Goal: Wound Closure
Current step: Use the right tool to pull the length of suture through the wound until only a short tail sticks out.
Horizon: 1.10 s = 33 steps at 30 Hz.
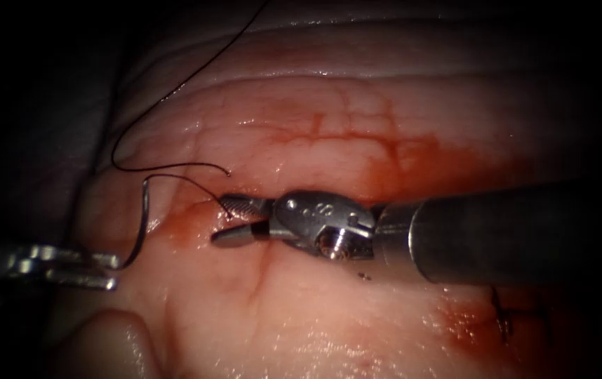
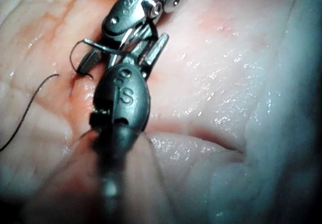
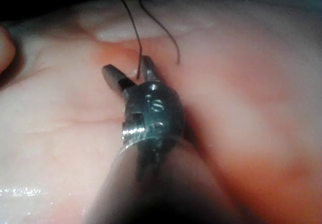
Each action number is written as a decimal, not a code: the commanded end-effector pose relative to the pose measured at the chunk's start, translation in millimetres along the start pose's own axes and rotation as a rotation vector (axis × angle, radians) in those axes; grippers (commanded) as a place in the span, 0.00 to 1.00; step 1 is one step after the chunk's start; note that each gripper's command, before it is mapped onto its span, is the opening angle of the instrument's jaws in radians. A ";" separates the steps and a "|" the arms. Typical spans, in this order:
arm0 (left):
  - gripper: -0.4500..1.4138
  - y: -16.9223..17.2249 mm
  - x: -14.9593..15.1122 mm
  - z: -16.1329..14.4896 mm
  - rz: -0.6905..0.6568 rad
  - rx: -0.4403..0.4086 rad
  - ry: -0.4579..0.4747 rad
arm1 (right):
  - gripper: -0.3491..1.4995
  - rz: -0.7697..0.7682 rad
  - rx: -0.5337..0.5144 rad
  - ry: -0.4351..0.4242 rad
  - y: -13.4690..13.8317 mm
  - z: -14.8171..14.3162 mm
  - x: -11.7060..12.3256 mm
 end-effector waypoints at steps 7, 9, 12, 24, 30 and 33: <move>0.00 -0.1 -0.1 0.1 -0.008 -0.008 0.003 | 0.36 -0.021 0.017 -0.028 -0.3 1.5 -1.8; 0.00 0.0 0.1 -0.2 -0.010 -0.009 0.003 | 0.31 -0.023 0.014 -0.032 0.0 1.3 -2.1; 0.00 0.1 0.1 -0.2 -0.010 -0.007 0.002 | 0.23 -0.029 0.007 -0.051 0.2 1.1 -2.6; 0.00 1.7 0.3 0.2 -0.002 -0.019 0.008 | 0.00 0.076 -0.010 -0.098 -0.8 0.6 -2.9; 0.00 3.9 -0.3 0.6 0.005 -0.018 0.002 | 0.00 0.096 0.016 -0.111 -4.6 -2.1 -3.3; 0.00 4.7 -0.4 0.8 0.004 -0.016 0.001 | 0.00 0.093 0.024 -0.116 -7.1 -3.3 -3.2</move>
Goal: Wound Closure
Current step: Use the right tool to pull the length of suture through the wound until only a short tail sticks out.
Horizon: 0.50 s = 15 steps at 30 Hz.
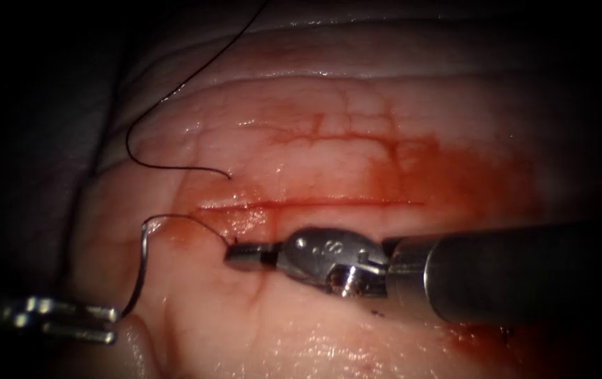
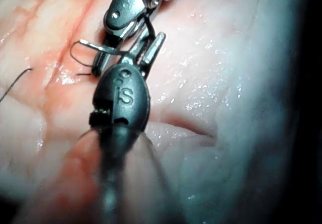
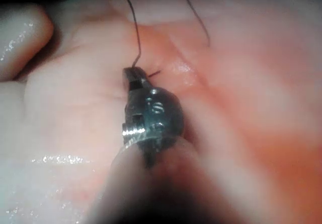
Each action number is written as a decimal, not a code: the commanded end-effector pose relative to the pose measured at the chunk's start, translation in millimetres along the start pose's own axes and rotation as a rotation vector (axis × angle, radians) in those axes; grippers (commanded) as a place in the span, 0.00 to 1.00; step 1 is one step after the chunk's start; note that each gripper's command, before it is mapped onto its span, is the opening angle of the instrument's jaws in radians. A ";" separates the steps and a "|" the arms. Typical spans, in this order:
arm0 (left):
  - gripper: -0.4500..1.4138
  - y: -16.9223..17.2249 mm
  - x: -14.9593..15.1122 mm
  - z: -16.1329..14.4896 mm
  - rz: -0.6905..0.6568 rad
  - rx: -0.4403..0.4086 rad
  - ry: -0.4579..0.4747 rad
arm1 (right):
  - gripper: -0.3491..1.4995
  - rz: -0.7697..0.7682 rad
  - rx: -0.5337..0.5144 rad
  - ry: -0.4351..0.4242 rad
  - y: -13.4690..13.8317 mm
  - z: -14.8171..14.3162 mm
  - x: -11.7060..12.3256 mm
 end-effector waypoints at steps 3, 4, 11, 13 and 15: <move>0.00 0.5 -0.3 0.9 -0.003 0.000 0.000 | 0.00 -0.003 0.030 0.002 -3.7 -0.3 -0.5; 0.00 0.7 -0.1 0.9 -0.003 -0.002 0.002 | 0.00 -0.005 0.035 0.001 -4.3 -0.5 -0.5; 0.00 1.9 1.3 1.0 -0.013 0.001 0.001 | 0.00 0.002 0.121 -0.007 -9.3 -1.2 -0.1; 0.00 2.2 2.1 0.9 -0.018 0.000 0.001 | 0.00 -0.006 0.153 -0.001 -10.9 -1.4 0.3; 0.00 2.0 2.6 0.6 -0.023 0.005 -0.002 | 0.00 -0.055 0.151 0.039 -10.9 -1.4 0.8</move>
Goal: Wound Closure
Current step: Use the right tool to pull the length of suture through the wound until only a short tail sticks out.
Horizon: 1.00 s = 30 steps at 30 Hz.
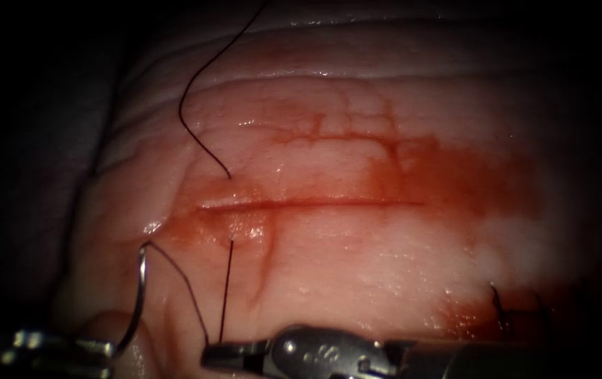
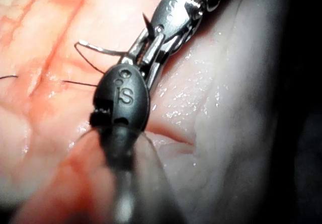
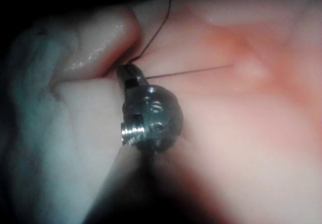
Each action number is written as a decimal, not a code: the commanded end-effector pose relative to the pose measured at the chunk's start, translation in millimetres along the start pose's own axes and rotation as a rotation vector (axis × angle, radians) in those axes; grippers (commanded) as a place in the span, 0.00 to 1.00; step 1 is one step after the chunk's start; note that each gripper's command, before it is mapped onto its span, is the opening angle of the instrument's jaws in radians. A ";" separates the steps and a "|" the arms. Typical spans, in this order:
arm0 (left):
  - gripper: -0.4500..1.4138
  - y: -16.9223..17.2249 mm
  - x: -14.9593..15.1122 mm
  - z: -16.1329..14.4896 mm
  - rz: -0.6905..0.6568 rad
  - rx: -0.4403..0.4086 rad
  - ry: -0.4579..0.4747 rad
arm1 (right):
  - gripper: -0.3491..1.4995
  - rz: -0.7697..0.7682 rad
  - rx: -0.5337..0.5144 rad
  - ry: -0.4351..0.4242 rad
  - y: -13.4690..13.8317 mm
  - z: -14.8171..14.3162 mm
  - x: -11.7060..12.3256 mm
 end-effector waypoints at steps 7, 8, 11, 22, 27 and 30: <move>0.00 -2.0 1.2 -2.0 -0.029 0.116 0.027 | 0.74 -0.227 -0.094 0.092 4.7 0.1 1.4; 0.00 -2.3 1.4 -2.5 -0.018 0.140 0.024 | 0.78 -0.250 -0.110 0.096 5.5 -0.1 1.6; 0.00 -3.8 1.6 -4.4 0.015 0.242 -0.009 | 0.81 -0.306 -0.152 0.100 8.5 -0.6 2.0; 0.00 -5.4 0.3 -5.5 0.038 0.324 -0.053 | 0.75 -0.359 -0.246 0.090 14.0 2.5 2.5; 0.00 -5.2 0.3 -5.4 0.040 0.316 -0.048 | 0.48 -0.368 -0.257 0.043 14.8 4.2 2.2; 0.00 -5.1 0.4 -5.4 0.040 0.317 -0.048 | 0.17 -0.373 -0.258 0.028 14.8 4.6 1.9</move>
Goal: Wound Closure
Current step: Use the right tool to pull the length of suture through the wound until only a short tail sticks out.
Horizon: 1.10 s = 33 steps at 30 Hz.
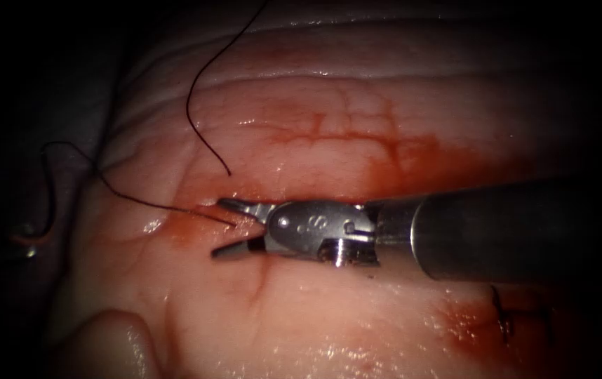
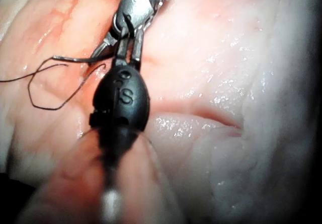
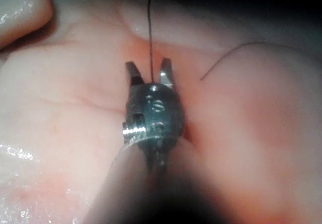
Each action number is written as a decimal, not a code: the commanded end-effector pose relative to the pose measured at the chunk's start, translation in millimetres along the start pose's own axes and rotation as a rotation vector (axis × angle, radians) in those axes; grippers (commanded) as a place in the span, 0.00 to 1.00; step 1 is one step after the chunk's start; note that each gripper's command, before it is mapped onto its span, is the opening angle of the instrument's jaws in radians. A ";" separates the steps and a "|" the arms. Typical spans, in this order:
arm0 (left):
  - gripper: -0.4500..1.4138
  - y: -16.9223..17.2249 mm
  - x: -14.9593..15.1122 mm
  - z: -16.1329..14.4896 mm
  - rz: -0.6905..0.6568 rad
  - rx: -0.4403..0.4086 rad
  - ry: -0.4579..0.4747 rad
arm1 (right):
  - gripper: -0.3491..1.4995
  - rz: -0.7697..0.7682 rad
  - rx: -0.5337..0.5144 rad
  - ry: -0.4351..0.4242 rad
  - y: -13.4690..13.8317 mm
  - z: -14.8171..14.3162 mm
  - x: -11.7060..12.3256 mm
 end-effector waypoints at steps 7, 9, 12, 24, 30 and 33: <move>0.00 0.5 -0.6 0.9 0.001 -0.012 0.010 | 0.00 0.129 -0.001 -0.077 -1.2 -0.7 -0.6; 0.00 0.8 -0.7 1.2 0.011 -0.015 0.015 | 0.00 0.147 0.005 -0.088 -2.1 -1.6 -0.6; 0.00 1.6 -1.1 1.9 0.012 -0.027 0.012 | 0.00 0.158 0.021 -0.093 -4.1 -3.3 -0.2; 0.00 4.1 -1.9 4.5 0.009 -0.075 -0.015 | 0.00 0.193 0.126 -0.070 -14.9 -8.5 4.7; 0.00 3.8 -1.6 3.9 0.006 -0.083 -0.014 | 0.00 0.155 0.170 -0.018 -17.1 -8.0 5.9; 0.00 3.5 -1.5 3.5 0.004 -0.086 -0.014 | 0.35 0.095 0.157 0.025 -16.3 -7.8 5.9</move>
